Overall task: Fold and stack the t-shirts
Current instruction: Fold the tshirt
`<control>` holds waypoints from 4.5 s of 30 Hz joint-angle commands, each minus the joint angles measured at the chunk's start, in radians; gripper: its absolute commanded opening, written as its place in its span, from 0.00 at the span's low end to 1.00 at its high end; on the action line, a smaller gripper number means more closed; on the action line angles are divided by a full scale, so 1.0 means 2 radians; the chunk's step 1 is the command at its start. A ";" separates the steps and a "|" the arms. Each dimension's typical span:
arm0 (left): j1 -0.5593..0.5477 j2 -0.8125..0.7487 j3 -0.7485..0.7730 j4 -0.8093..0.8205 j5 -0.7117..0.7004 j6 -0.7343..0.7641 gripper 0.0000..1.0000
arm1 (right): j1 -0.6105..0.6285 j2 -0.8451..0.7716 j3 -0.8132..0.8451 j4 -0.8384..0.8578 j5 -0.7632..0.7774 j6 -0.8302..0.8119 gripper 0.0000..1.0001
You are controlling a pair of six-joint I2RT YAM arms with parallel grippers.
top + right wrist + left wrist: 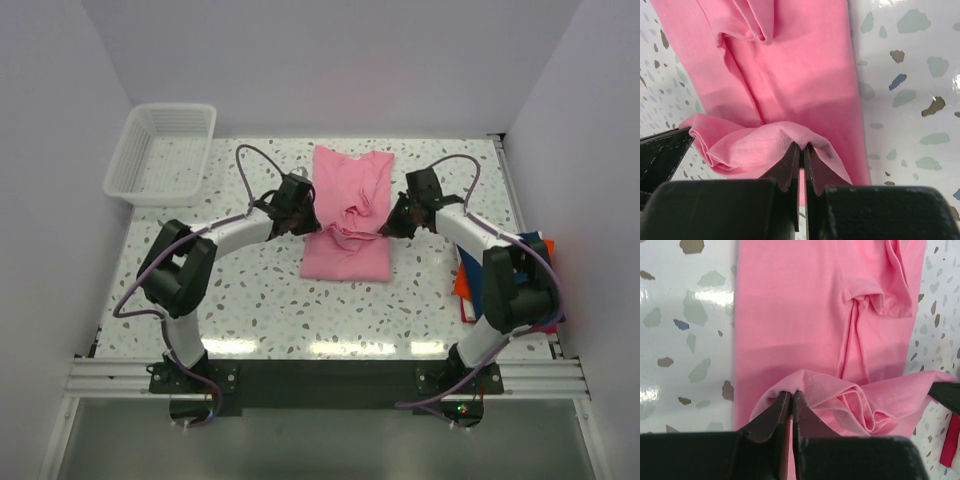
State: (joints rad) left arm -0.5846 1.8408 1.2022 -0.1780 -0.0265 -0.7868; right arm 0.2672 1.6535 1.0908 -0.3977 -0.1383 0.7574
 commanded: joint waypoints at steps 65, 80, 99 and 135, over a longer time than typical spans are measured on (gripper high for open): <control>0.041 0.202 0.190 0.055 0.163 0.028 0.14 | -0.027 0.227 0.226 -0.012 -0.035 -0.092 0.22; 0.052 0.097 0.158 0.081 0.196 0.036 0.33 | -0.020 0.088 0.160 0.001 -0.034 -0.070 0.24; 0.013 -0.101 -0.245 0.200 0.150 -0.059 0.24 | 0.054 -0.067 -0.158 0.065 -0.005 -0.030 0.24; 0.024 -0.088 -0.255 0.175 0.069 -0.015 0.46 | 0.004 -0.094 -0.231 0.121 -0.003 -0.002 0.45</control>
State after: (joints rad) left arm -0.5388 1.6203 0.6815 0.1631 0.1482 -0.8448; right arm 0.2745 1.4330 0.6502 -0.2218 -0.1596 0.7357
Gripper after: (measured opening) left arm 0.464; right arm 0.452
